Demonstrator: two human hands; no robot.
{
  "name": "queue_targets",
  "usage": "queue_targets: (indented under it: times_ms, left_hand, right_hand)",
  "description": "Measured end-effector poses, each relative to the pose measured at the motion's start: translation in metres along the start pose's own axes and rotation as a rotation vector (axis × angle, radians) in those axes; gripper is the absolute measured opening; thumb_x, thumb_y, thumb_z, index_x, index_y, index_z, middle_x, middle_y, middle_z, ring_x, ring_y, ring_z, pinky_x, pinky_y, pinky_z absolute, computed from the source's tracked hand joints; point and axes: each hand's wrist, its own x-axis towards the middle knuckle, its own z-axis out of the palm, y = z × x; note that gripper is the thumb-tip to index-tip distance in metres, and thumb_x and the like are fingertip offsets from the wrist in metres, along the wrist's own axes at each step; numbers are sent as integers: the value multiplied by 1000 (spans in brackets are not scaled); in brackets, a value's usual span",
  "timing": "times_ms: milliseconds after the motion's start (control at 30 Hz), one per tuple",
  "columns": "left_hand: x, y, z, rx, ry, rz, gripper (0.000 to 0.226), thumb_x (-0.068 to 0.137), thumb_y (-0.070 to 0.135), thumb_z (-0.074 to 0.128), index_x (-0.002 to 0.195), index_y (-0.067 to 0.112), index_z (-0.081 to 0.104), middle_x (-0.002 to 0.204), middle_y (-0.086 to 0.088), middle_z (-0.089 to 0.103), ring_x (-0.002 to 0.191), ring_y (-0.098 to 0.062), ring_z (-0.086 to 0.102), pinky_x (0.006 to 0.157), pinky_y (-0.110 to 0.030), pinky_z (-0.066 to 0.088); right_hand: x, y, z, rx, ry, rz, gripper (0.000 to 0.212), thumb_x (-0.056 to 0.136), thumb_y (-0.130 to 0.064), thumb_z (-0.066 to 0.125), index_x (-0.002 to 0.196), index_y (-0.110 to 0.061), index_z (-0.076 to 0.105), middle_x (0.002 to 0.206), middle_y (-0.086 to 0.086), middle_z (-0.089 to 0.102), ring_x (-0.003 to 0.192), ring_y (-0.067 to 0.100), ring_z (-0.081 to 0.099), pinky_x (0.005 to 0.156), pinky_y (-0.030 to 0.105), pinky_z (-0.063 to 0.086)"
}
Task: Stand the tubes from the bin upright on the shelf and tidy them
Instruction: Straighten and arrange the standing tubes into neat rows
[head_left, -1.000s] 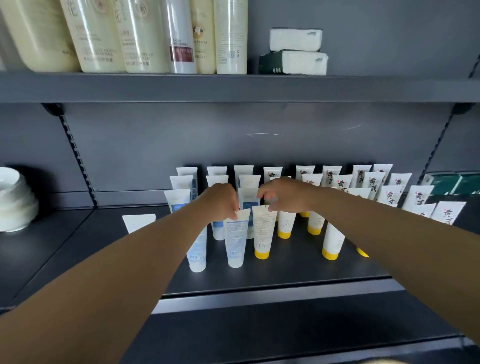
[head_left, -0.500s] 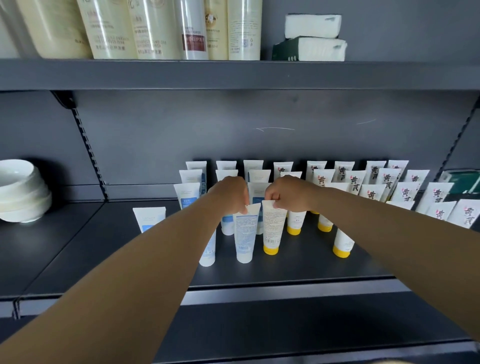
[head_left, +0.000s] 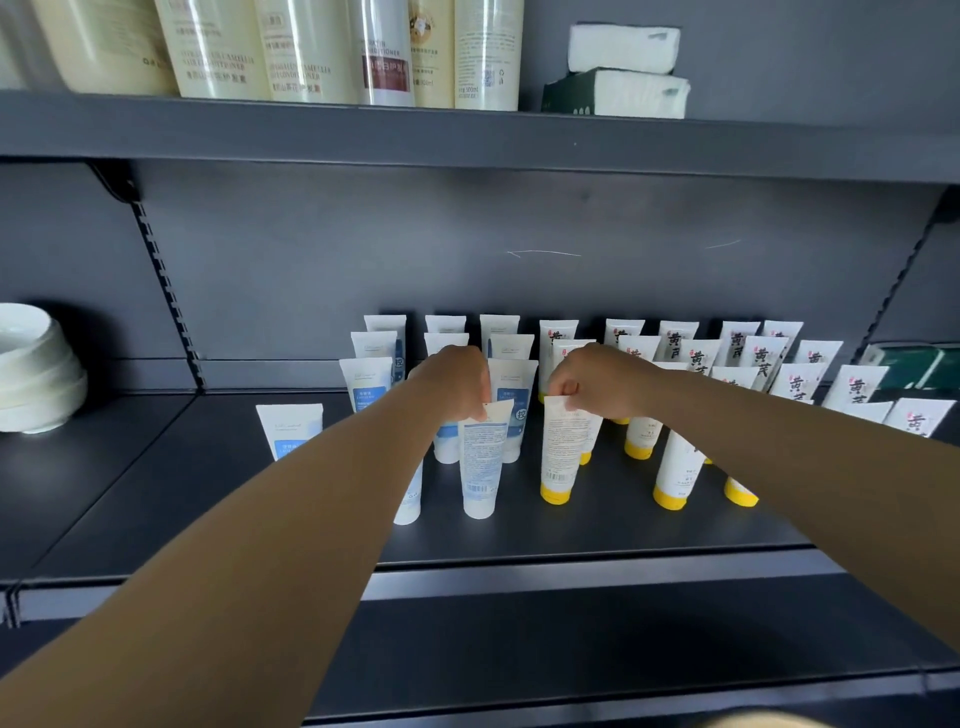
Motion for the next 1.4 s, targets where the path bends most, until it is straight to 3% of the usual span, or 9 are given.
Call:
queue_targets:
  times_ms: [167, 267, 367, 533, 800, 900, 1067, 1167, 1400]
  left_hand:
    - [-2, 1, 1, 2, 9, -2, 33, 79, 18, 73, 109, 8, 66, 110, -7, 68, 99, -24, 63, 93, -36, 51]
    - [-2, 2, 1, 3, 10, -8, 34, 79, 19, 74, 109, 8, 65, 110, -7, 68, 98, -24, 63, 93, -36, 51]
    - [-2, 1, 1, 5, 9, -13, 36, 78, 20, 74, 110, 8, 64, 112, -7, 67, 101, -24, 62, 94, -37, 51]
    - [0, 2, 2, 5, 11, -16, 35, 80, 20, 73, 111, 8, 64, 112, -7, 67, 100, -24, 63, 94, -36, 51]
    - [1, -1, 2, 20, 13, -7, 33, 81, 20, 71, 111, 8, 65, 112, -7, 67, 100, -23, 63, 94, -35, 51]
    - [2, -5, 1, 19, 9, -27, 31, 81, 20, 71, 109, 7, 67, 109, -7, 68, 99, -24, 63, 93, -37, 51]
    - [3, -1, -1, 27, 3, -10, 30, 80, 20, 72, 108, 9, 66, 110, -5, 68, 101, -23, 62, 94, -37, 51]
    - [5, 3, 0, 39, -1, -4, 31, 79, 20, 73, 108, 10, 65, 111, -5, 67, 103, -24, 61, 95, -37, 50]
    - [5, 0, 0, 41, -18, -1, 33, 81, 19, 71, 112, 8, 65, 112, -6, 67, 103, -23, 62, 95, -36, 50]
  right_hand:
    - [-6, 21, 1, -64, -6, 103, 18, 86, -3, 54, 96, -7, 68, 100, 4, 64, 95, 22, 59, 76, 30, 45]
    - [-5, 31, 8, -57, 7, 221, 26, 85, -4, 58, 111, -5, 63, 115, 10, 61, 100, 25, 60, 78, 34, 50]
    - [-6, 34, 8, 131, 12, 330, 47, 84, -3, 63, 128, -16, 51, 124, 7, 50, 87, 24, 65, 64, 29, 56]
    - [-8, 38, -2, 48, -12, 254, 37, 89, -14, 60, 125, -20, 55, 123, 2, 53, 96, 15, 54, 75, 23, 46]
    - [-11, 49, -11, -51, -111, 79, 43, 89, 4, 45, 113, -26, 64, 128, -4, 54, 118, 15, 50, 97, 29, 47]
    - [-11, 45, -14, -78, -137, 54, 49, 87, 10, 42, 117, -21, 65, 129, -1, 55, 119, 17, 52, 96, 30, 49]
    - [-9, 45, -14, -89, -118, 53, 51, 86, 13, 42, 115, -21, 66, 115, -6, 56, 96, 11, 55, 76, 24, 55]
    - [-4, 49, -10, -80, -127, 61, 46, 84, 9, 47, 112, -21, 69, 118, -5, 62, 98, 14, 61, 81, 30, 58]
    - [-7, 54, -20, -71, -184, 133, 19, 82, -13, 66, 98, -22, 70, 102, -6, 64, 96, 11, 59, 83, 24, 52]
